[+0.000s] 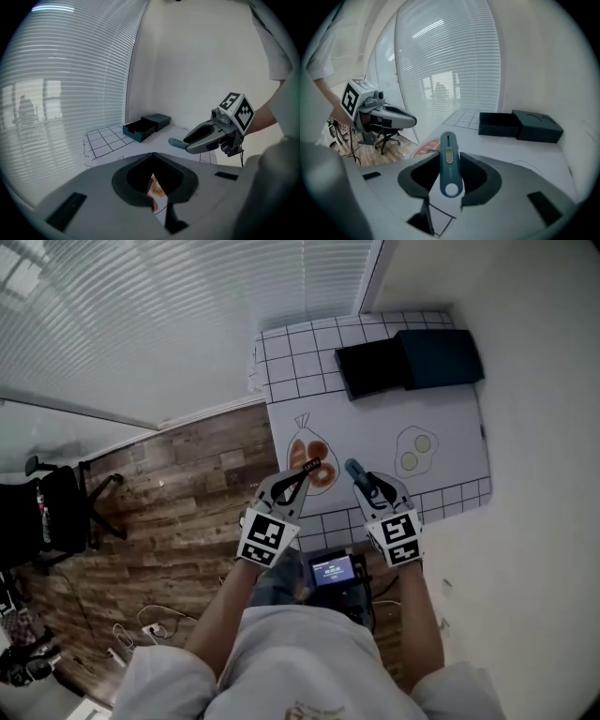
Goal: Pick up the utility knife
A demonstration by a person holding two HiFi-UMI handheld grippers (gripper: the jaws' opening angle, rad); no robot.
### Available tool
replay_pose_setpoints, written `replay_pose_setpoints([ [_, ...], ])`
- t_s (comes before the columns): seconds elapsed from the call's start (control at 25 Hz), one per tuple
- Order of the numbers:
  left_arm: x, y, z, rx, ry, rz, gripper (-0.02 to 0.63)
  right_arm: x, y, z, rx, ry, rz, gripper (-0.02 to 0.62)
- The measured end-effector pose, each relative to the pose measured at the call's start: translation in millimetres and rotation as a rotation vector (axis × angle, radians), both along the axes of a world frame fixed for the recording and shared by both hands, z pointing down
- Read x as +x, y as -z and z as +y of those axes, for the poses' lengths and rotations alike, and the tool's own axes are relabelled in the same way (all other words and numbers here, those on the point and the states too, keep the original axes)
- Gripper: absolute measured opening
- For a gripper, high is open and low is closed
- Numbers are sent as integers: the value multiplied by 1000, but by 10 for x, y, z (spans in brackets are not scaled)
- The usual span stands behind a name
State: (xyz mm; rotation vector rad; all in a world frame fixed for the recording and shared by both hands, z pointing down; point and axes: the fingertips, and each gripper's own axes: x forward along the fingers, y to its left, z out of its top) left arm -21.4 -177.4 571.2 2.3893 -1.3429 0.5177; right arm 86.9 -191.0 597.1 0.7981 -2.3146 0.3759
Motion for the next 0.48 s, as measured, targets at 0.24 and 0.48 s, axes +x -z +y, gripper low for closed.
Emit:
replay_pose_setpoints([
  [0.24, -61, 166, 49, 32, 4, 4, 5, 8, 251, 36, 56, -49, 3, 137],
  [0.48, -109, 351, 29, 74, 17, 2, 5, -7, 426, 81, 95, -83, -13, 137],
])
